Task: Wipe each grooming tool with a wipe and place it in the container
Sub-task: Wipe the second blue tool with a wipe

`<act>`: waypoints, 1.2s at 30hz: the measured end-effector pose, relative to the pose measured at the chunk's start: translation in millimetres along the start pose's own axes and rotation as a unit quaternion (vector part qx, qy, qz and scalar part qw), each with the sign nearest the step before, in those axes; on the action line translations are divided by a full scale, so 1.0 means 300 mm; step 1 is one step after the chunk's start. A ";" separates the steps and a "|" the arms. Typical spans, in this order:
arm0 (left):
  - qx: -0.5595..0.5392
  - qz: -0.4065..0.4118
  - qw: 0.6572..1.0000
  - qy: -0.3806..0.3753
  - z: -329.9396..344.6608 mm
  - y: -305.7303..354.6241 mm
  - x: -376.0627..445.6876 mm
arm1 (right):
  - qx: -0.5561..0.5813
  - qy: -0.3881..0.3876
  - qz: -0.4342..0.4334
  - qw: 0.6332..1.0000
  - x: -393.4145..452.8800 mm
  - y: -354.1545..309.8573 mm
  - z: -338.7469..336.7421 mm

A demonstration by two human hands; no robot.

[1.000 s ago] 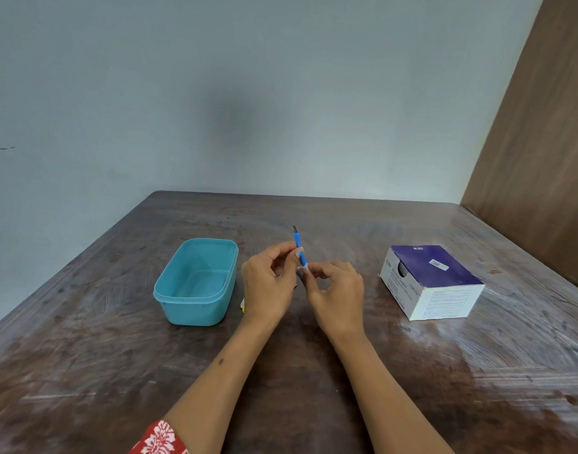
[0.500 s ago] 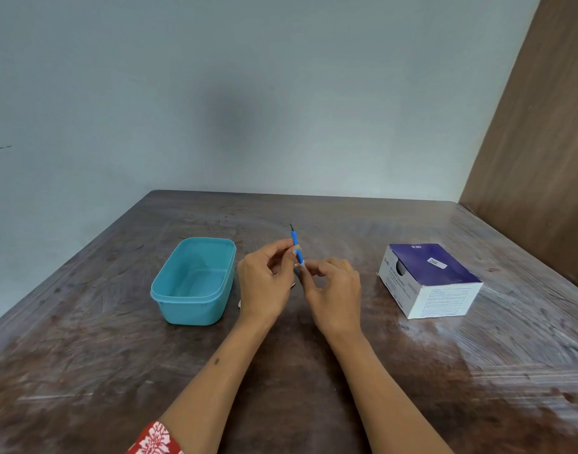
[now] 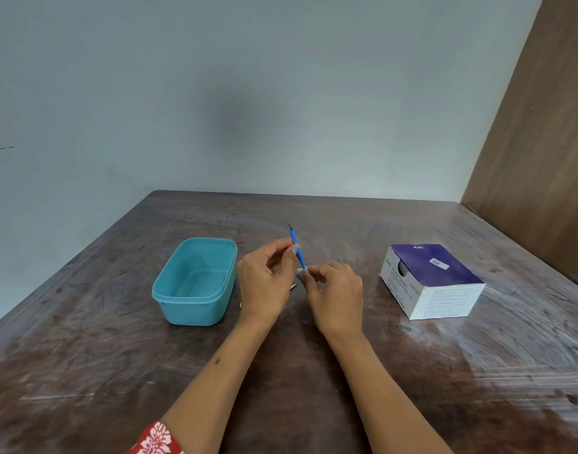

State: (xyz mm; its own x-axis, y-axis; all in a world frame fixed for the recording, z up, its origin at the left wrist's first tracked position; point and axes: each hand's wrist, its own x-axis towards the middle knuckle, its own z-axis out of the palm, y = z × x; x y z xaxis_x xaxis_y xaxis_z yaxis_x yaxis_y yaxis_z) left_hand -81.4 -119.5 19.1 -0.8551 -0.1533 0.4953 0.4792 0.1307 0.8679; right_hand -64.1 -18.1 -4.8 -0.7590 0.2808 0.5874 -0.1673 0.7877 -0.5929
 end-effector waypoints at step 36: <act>0.444 -0.187 0.866 -0.135 -0.339 0.115 0.219 | 0.067 0.015 0.091 0.993 0.022 0.061 0.026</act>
State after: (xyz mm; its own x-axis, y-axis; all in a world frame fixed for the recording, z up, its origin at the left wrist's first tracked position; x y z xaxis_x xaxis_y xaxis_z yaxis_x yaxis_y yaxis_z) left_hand -100.9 -224.8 85.6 -0.9902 -0.1284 0.0555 -0.0792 0.8418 0.5340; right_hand -76.9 -6.2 -16.0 -0.7651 0.4299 0.4794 -0.1136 0.6427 -0.7577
